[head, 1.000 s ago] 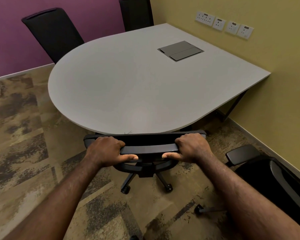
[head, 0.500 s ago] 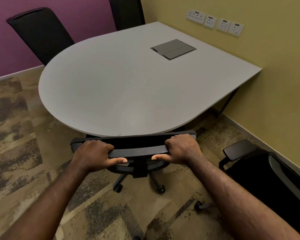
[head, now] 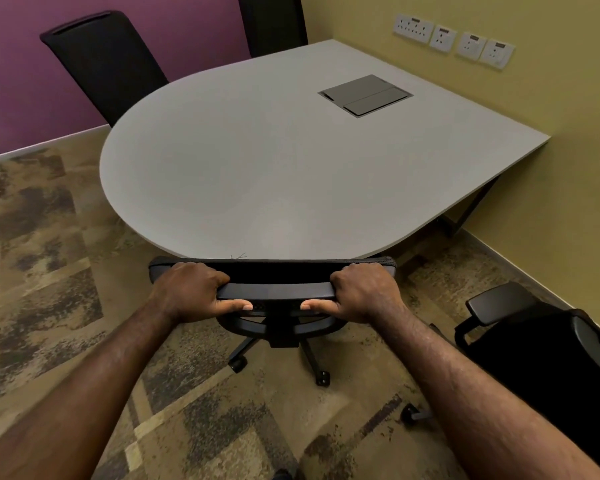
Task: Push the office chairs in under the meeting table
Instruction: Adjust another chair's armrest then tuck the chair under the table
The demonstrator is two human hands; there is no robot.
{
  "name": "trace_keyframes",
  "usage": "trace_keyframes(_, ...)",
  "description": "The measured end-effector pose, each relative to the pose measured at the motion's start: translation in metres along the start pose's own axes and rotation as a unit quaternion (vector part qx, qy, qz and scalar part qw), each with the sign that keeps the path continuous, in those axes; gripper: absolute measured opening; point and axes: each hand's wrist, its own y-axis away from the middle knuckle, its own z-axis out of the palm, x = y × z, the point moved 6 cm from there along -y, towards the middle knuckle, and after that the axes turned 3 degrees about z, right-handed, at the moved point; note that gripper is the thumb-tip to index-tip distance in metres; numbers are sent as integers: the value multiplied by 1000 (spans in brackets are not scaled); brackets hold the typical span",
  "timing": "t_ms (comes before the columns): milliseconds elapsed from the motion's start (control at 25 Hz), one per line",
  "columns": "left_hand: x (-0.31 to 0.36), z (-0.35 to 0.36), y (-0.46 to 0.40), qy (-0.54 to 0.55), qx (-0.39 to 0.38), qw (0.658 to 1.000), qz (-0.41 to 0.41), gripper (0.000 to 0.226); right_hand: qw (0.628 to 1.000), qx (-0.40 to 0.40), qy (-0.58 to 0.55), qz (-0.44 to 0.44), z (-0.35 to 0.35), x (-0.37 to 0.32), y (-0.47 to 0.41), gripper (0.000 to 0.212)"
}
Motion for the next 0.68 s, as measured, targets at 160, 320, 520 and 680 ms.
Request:
trace_keyframes(160, -9, 1, -1, 3, -3, 1000, 0, 79, 1000, -2, -3, 1, 1, -5, -6, 86)
trace_keyframes(320, -17, 2, -4, 1, 1, 1000, 3, 80, 1000, 4, 5, -6, 0, -9, -15, 87)
trace_keyframes(520, -28, 4, -10, 8, 11, 1000, 8, 75, 1000, 8, 3, -3, 2, -10, -26, 86)
trace_keyframes(680, -34, 4, -14, 10, 10, 1000, 12, 75, 1000, 3, 3, 1, 3, -11, -30, 85)
